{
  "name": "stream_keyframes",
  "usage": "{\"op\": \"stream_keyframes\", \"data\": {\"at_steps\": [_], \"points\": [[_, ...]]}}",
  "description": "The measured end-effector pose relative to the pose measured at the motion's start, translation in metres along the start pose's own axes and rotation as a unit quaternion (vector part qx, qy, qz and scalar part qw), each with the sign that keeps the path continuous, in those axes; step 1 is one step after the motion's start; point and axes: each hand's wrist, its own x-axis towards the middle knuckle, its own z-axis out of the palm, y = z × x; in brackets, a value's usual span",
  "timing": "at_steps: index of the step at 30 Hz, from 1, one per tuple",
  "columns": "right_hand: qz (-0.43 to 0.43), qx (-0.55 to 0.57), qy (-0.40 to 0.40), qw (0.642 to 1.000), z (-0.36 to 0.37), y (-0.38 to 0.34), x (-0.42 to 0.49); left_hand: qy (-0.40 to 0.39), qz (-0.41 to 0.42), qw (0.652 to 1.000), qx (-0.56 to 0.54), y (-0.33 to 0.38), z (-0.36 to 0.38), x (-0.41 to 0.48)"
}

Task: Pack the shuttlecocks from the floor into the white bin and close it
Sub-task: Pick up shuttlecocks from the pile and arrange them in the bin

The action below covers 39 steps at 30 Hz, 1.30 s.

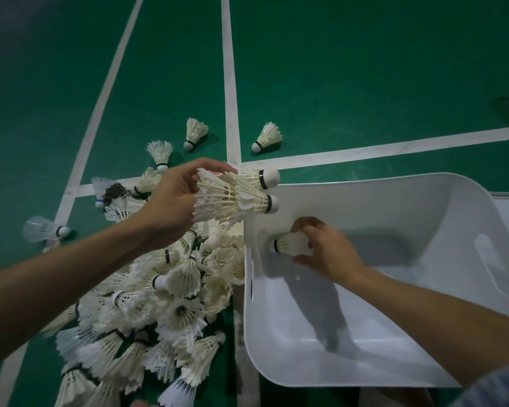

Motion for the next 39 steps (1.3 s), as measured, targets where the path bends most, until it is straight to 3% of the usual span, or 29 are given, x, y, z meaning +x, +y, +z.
{"op": "stream_keyframes", "data": {"at_steps": [2,4,8,13,20,27,39], "points": [[0.025,0.085,0.071,0.993,-0.015,-0.008,0.002,-0.002,0.005,1.0,0.0,0.004,-0.001,0.0],[0.058,0.203,0.154,0.965,-0.04,-0.021,0.002,-0.001,0.009,1.0,-0.006,0.009,-0.003,-0.001],[-0.012,0.312,0.272,0.91,-0.088,-0.049,-0.006,-0.008,0.012,1.0,0.027,0.011,0.0,-0.003],[-0.178,0.207,0.226,0.935,-0.102,-0.087,-0.005,-0.023,0.018,0.998,0.051,0.014,0.014,-0.002],[-0.242,0.137,0.209,0.937,-0.102,-0.093,-0.005,-0.035,0.031,0.998,0.051,0.012,0.02,-0.002],[-0.202,0.156,0.113,0.96,-0.118,-0.058,-0.021,-0.04,0.047,0.996,0.057,0.014,0.016,-0.001],[-0.038,0.158,0.134,0.977,-0.091,0.018,-0.039,-0.028,0.032,0.996,0.081,0.005,0.015,-0.001]]}}
